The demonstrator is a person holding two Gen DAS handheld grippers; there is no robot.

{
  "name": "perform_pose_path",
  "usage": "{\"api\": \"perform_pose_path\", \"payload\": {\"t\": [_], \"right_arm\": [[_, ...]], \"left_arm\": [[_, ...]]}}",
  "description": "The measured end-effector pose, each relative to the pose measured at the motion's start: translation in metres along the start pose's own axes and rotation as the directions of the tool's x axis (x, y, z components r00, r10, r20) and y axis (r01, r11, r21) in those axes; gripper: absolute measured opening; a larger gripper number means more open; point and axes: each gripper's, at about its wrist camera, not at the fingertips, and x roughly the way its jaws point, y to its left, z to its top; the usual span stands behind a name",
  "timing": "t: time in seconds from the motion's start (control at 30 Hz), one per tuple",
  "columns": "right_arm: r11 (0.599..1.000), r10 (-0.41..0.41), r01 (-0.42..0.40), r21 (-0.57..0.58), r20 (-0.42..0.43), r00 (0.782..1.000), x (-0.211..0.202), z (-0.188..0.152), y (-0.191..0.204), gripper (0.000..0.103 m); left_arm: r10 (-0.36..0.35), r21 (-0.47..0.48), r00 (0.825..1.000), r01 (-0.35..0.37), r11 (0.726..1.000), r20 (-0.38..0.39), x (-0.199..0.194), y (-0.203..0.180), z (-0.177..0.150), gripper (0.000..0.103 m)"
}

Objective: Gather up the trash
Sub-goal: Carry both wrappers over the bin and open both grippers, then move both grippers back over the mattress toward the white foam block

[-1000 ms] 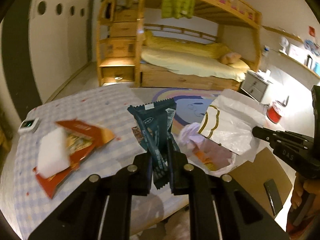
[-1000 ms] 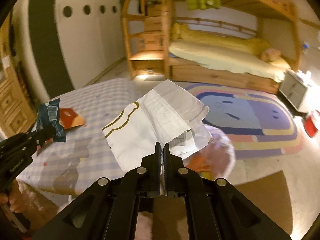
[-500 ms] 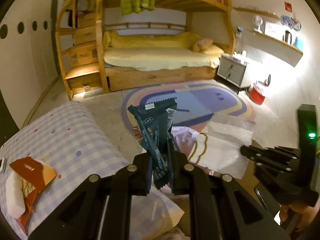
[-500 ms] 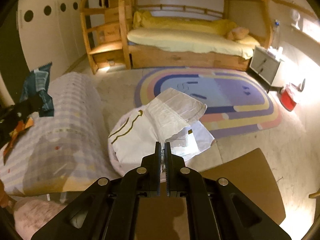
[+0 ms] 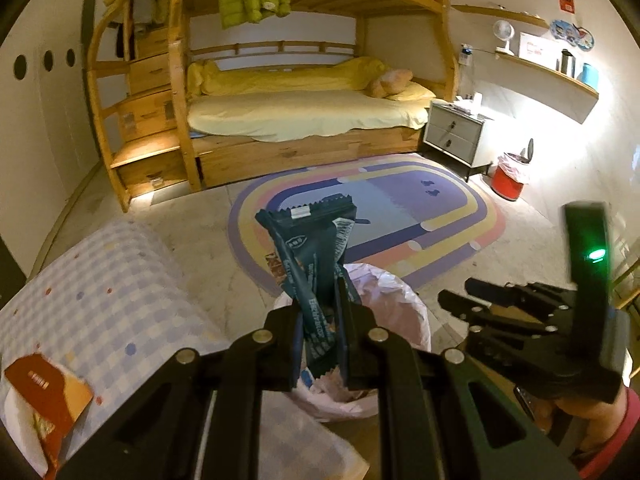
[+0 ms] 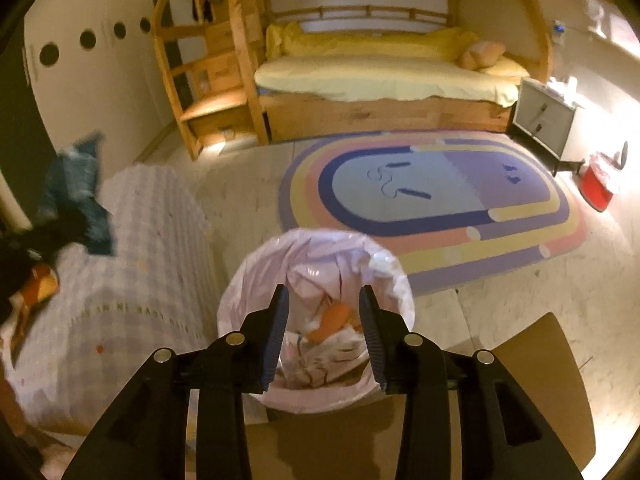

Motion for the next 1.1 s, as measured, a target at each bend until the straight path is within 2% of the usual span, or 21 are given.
{"api": "perform_pose_path", "payload": {"t": [0.23,0.33,0.4,0.57,0.7,0.83,1.1], "right_arm": [[0.998,-0.014,0.009,0.056,0.087,0.996,-0.027,0.012,-0.018,0.038],[0.998,-0.020,0.013,0.063,0.105,0.994,-0.033,0.014,-0.024,0.038],[0.997,-0.024,0.017,0.070,0.109,0.994,-0.034,0.012,-0.026,0.038],[0.996,-0.024,0.015,0.083,0.105,0.994,-0.036,0.011,-0.029,0.038],[0.997,-0.013,0.005,0.074,0.106,0.994,-0.046,0.009,-0.024,0.038],[0.998,0.012,-0.019,0.065,0.110,0.994,-0.058,0.008,-0.017,0.038],[0.992,0.122,-0.120,-0.023,0.091,0.988,-0.079,0.001,0.036,0.038]], "left_arm": [[-0.066,0.057,0.997,0.069,0.996,-0.049,0.042,-0.020,0.010,0.018],[-0.078,0.050,0.995,0.082,0.995,-0.068,0.055,-0.020,0.013,0.033],[-0.076,0.041,0.995,0.079,0.996,-0.063,0.059,-0.019,0.014,0.047],[-0.085,0.014,0.994,0.086,0.996,-0.062,0.059,-0.013,0.013,0.055],[-0.053,-0.008,0.998,0.053,0.999,-0.041,0.042,0.000,0.012,0.056],[0.010,-0.048,1.000,-0.011,0.999,-0.019,0.013,0.021,0.005,0.056],[0.147,-0.127,0.989,-0.143,0.982,0.028,-0.067,0.063,-0.024,0.057]]}}
